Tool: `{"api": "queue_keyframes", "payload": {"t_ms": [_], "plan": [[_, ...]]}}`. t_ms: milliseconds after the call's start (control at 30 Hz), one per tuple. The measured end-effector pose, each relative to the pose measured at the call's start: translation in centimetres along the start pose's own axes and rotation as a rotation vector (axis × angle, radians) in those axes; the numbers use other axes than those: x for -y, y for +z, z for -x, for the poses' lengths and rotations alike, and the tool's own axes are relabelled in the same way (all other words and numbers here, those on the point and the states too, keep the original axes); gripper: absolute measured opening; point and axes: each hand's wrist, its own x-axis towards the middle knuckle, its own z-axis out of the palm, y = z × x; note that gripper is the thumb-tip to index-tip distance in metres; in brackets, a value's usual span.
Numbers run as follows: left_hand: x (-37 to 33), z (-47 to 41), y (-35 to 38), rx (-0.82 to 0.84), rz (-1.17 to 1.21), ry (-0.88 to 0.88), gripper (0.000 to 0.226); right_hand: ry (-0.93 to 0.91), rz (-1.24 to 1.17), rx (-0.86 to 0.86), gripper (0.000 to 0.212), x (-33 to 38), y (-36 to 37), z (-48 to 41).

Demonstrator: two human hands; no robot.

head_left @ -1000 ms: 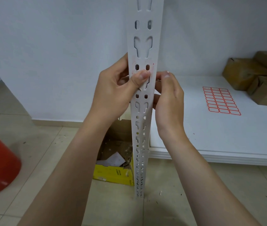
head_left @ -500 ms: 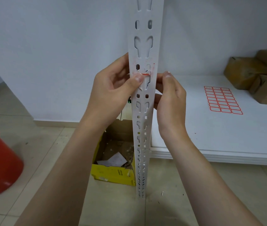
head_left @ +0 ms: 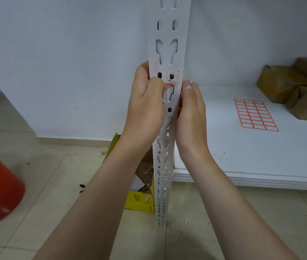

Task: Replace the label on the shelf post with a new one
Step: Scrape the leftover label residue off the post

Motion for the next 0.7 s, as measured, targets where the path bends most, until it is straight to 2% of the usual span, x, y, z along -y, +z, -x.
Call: {"api": "queue_keyframes", "payload": {"t_ms": [233,500,700], "plan": [[0.33,0.05,0.39,-0.019,-0.036,0.026,0.035,-0.004,0.011,-0.015,0.034,-0.11,0.34,0.11],[0.1,0.06,0.01,0.004,0.144,-0.037,0.033,0.032,-0.025,-0.007,0.034,0.19,0.34,0.14],[-0.23,0.19,0.16,-0.01,0.058,-0.018,0.027,0.033,-0.036,-0.007,0.034,0.43,0.35,0.2]]}}
